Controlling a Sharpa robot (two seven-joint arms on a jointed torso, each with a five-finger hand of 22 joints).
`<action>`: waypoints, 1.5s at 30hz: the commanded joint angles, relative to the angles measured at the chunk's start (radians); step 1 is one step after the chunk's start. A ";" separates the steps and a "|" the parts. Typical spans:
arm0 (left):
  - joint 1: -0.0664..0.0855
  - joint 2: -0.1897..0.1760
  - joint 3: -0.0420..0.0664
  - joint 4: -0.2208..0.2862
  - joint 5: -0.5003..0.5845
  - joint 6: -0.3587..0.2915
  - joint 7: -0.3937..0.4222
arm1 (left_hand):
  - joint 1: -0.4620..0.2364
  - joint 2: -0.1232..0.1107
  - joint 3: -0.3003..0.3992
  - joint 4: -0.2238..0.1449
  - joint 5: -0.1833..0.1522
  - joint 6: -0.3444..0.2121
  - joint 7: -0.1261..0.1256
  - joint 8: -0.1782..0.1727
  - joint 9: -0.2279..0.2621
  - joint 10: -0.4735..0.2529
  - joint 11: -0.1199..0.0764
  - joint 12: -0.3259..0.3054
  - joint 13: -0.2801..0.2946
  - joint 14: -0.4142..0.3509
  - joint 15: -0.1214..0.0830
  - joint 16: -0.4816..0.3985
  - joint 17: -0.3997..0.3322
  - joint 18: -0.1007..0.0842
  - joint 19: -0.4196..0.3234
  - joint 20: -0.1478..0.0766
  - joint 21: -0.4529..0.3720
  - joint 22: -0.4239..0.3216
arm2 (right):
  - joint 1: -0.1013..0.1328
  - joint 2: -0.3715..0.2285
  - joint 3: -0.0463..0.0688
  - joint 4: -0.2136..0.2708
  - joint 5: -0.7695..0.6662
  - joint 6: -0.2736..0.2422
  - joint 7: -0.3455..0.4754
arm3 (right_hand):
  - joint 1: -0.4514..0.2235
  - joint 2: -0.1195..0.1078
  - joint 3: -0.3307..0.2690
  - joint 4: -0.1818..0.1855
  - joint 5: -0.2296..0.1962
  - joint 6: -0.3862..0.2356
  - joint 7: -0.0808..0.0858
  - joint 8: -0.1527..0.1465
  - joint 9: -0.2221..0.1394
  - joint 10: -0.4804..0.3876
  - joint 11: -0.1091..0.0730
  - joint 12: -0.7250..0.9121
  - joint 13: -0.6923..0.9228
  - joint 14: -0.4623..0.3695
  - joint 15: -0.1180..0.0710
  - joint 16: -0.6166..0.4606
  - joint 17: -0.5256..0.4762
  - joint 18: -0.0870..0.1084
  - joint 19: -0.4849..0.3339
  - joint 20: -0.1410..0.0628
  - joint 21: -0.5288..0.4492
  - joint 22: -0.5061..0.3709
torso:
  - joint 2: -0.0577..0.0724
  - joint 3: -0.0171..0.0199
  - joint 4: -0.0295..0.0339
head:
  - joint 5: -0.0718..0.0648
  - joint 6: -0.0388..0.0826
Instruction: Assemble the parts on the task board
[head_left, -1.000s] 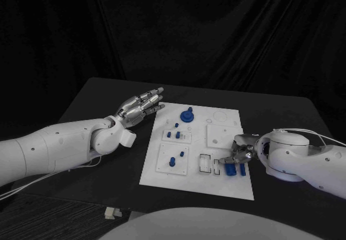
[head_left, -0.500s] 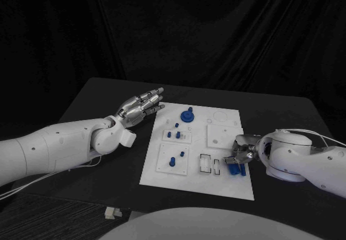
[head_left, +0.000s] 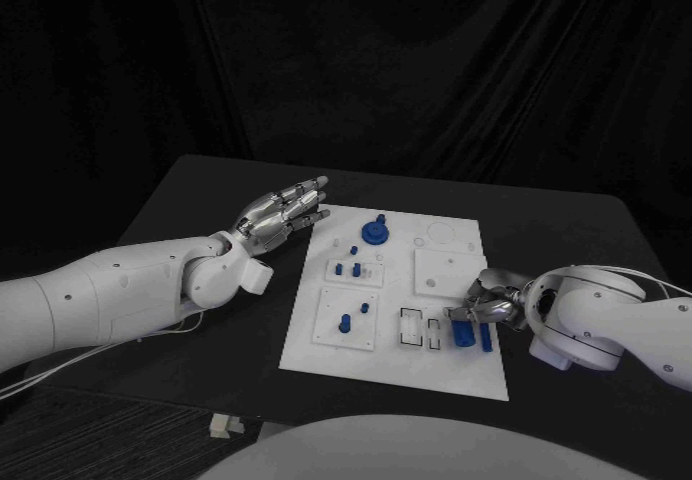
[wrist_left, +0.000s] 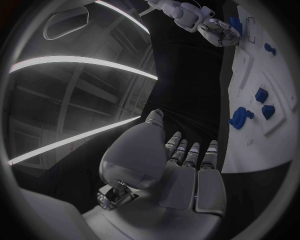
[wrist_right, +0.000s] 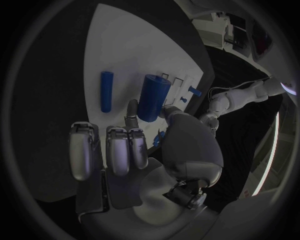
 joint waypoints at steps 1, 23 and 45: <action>-0.002 0.003 0.001 0.000 0.001 0.014 0.009 | 0.000 0.010 0.005 0.001 0.006 -0.002 0.006 0.006 0.001 0.000 0.009 -0.002 0.000 0.000 0.009 0.000 -0.001 0.016 0.000 0.005 0.002 0.001 | 0.007 -0.001 0.000 0.009 0.179 -0.077 0.009 | 0.006 0.010 0.045 -0.036 -0.004 0.002 -0.010 0.006 0.006 0.106 -0.006 0.002 0.263 0.106 -0.007 0.003 0.263 0.006 0.063 -0.008 -0.001 0.234 | 0.000 0.0000 0.0001 | -0.002 0.000; -0.002 0.005 0.001 0.001 0.001 0.021 0.003 | 0.001 0.011 0.006 0.000 0.008 -0.004 0.006 0.006 0.001 0.000 0.009 -0.003 0.000 0.000 0.011 0.001 -0.001 0.016 0.000 0.005 0.002 0.000 | 0.012 0.112 0.000 -0.038 0.241 -0.048 -0.007 | -0.030 0.031 0.050 -0.054 -0.266 -0.045 0.004 0.011 0.046 0.106 0.005 0.002 0.263 0.106 0.001 0.003 0.263 0.017 0.041 -0.002 -0.042 0.219 | 0.000 -0.0002 0.0003 | -0.002 0.000; -0.002 0.003 0.001 0.000 0.001 0.017 0.004 | 0.002 0.012 0.006 0.000 0.009 -0.004 0.006 0.006 0.001 -0.001 0.004 -0.009 -0.001 0.001 0.018 0.005 0.000 0.016 0.000 0.006 0.002 0.000 | 0.006 0.155 0.000 -0.067 0.224 0.007 -0.052 | -0.055 0.056 0.009 -0.033 -0.462 -0.074 0.019 0.002 0.043 0.106 0.019 0.002 0.263 0.106 0.012 0.003 0.263 0.022 0.034 0.010 -0.059 0.214 | 0.000 -0.0001 0.0001 | 0.000 0.000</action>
